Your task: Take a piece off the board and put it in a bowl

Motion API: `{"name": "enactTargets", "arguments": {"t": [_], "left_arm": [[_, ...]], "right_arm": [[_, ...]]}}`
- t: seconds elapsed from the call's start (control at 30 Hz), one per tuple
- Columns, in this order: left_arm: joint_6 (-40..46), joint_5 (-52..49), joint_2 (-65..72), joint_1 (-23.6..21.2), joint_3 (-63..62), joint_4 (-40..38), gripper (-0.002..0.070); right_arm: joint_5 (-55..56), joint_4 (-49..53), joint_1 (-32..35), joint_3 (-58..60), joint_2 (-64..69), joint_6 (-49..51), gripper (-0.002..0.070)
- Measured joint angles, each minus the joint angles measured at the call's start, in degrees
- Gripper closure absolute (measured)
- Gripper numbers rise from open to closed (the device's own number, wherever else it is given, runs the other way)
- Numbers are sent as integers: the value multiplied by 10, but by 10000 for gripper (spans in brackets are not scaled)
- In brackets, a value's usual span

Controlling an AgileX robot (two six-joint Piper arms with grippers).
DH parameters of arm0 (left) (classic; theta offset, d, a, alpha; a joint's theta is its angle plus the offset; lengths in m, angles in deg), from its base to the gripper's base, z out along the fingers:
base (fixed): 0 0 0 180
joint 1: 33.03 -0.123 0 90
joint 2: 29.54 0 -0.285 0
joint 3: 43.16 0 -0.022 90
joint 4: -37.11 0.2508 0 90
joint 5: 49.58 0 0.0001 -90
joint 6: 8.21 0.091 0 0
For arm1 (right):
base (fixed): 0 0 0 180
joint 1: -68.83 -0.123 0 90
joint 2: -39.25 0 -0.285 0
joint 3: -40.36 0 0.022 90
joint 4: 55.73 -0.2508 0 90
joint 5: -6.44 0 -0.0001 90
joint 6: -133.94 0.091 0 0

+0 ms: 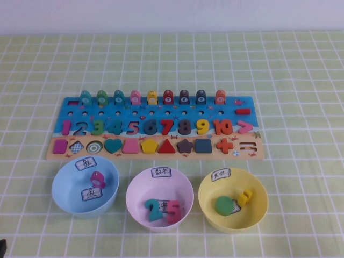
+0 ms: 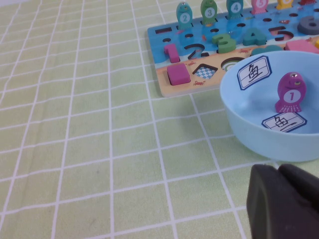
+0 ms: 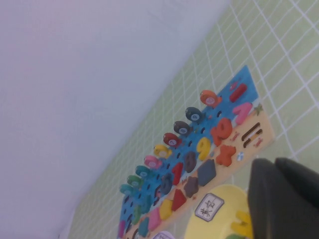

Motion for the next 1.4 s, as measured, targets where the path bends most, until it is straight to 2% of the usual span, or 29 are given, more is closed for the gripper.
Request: {"name": "enactTargets", "arguments": {"t": [0.37, 0.57, 0.7, 1.0, 1.4], "left_arm": [[0, 0, 0, 0, 0, 0, 680], [0, 0, 0, 0, 0, 0, 680], [0, 0, 0, 0, 0, 0, 680], [0, 0, 0, 0, 0, 0, 679], [0, 0, 0, 0, 0, 41, 680]], "right_arm": [[55, 43, 0, 0, 0, -6, 694], [-27, 86, 0, -22, 57, -10, 694], [-84, 174, 0, -110, 172, -11, 694], [-280, 438, 0, -429, 473, -12, 694], [-483, 605, 0, -721, 748, -23, 694]]}}
